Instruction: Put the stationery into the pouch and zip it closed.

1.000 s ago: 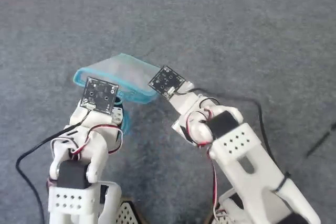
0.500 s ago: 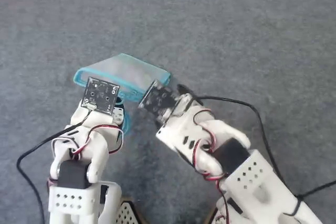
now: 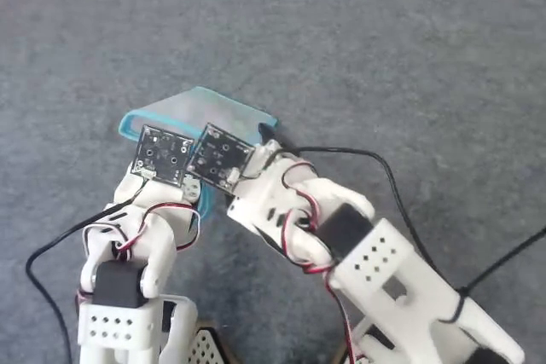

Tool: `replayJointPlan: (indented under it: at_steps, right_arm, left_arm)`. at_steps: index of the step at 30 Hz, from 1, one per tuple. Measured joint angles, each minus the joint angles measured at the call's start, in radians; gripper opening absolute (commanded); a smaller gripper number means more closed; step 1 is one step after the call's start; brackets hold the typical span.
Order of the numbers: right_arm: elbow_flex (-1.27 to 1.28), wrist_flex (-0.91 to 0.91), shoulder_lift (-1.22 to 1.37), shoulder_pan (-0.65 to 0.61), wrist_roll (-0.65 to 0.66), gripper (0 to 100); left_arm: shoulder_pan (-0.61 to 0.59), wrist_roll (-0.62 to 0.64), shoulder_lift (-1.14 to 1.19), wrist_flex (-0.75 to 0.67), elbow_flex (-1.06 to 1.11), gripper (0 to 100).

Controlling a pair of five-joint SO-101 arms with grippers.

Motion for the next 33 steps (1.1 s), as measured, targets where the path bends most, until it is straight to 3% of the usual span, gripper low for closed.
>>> replayJointPlan:
  at_steps: [8,15,27,33]
  right_arm:
    - [-0.120,-0.037,0.170,-0.006,0.000,30.7]
    - [-0.207,-0.035,0.281,-0.002,0.000,0.8]
    - [-0.227,-0.026,0.298,0.038,0.011,0.6]
    - [-0.233,0.044,0.296,0.078,0.029,0.6]
  left_arm:
    - [-0.002,0.000,0.000,0.000,0.017,1]
    - [-0.005,0.003,0.003,0.000,0.029,1]
    - [-0.003,-0.015,0.005,0.000,0.032,1]
    - [-0.092,-0.025,0.005,-0.006,0.032,1]
